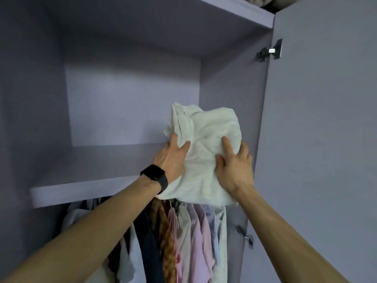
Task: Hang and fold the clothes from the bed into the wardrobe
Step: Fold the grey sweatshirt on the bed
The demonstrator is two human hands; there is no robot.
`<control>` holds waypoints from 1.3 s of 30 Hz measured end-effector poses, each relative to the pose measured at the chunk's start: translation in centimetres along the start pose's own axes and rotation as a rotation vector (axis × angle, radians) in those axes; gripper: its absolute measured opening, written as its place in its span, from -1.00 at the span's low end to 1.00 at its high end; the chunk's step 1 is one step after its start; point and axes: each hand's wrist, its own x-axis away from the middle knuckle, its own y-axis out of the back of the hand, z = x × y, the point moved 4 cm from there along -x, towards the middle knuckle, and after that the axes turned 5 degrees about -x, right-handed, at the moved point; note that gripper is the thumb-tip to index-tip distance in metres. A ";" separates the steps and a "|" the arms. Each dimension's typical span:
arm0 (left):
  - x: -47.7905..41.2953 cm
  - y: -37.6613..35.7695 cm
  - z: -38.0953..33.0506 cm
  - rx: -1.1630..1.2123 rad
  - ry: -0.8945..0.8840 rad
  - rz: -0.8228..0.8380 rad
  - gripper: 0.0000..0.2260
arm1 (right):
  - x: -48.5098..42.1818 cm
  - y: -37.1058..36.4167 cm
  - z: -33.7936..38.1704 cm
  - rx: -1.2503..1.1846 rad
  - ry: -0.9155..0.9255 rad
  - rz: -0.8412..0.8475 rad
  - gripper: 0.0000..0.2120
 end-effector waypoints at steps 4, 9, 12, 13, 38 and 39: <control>-7.3 -2.5 8.7 0.015 0.137 0.122 -0.53 | -9.8 -7.9 3.9 0.013 0.036 0.180 -0.46; -12.5 -7.8 16.3 0.144 0.296 0.256 -0.48 | -18.1 -16.7 6.5 0.057 0.095 0.384 -0.50; -14.3 -12.1 19.3 0.151 0.389 0.314 -0.50 | -21.3 -22.7 6.5 0.075 0.121 0.486 -0.48; -14.9 -13.3 20.1 0.142 0.413 0.317 -0.52 | -22.2 -24.5 6.4 0.071 0.127 0.512 -0.48; -15.5 -20.1 22.9 -0.042 0.221 0.553 -0.11 | -23.1 -34.7 2.9 0.104 0.489 0.579 -0.37; -15.8 -20.5 23.4 -0.011 0.237 0.554 -0.12 | -23.4 -35.0 3.2 0.111 0.486 0.580 -0.37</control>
